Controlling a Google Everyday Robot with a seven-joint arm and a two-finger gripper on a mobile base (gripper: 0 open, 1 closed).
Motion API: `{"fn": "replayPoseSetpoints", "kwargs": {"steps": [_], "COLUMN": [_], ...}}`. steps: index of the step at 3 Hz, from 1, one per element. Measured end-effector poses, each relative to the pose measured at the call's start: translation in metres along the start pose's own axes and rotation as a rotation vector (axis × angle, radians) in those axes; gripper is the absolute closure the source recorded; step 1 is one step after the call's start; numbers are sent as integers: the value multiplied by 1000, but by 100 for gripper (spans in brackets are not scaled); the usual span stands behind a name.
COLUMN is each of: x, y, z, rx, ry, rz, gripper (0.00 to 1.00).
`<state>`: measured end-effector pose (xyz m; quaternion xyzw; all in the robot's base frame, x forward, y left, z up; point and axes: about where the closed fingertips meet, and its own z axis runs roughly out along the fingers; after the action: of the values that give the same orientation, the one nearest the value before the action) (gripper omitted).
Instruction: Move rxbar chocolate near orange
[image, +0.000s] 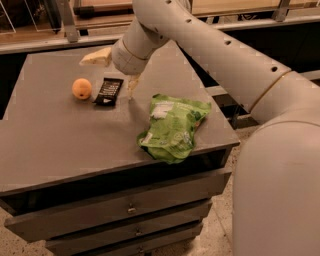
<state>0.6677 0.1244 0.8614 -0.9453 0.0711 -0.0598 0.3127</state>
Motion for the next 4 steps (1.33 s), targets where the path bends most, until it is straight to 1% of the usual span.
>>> {"fn": "replayPoseSetpoints", "kwargs": {"steps": [3,4], "x": [0,0], "y": [-1,-2], "z": [-2,-2], "rx": [0,0], "ry": [0,0], "rz": [-1,-1], "gripper": [0,3]}}
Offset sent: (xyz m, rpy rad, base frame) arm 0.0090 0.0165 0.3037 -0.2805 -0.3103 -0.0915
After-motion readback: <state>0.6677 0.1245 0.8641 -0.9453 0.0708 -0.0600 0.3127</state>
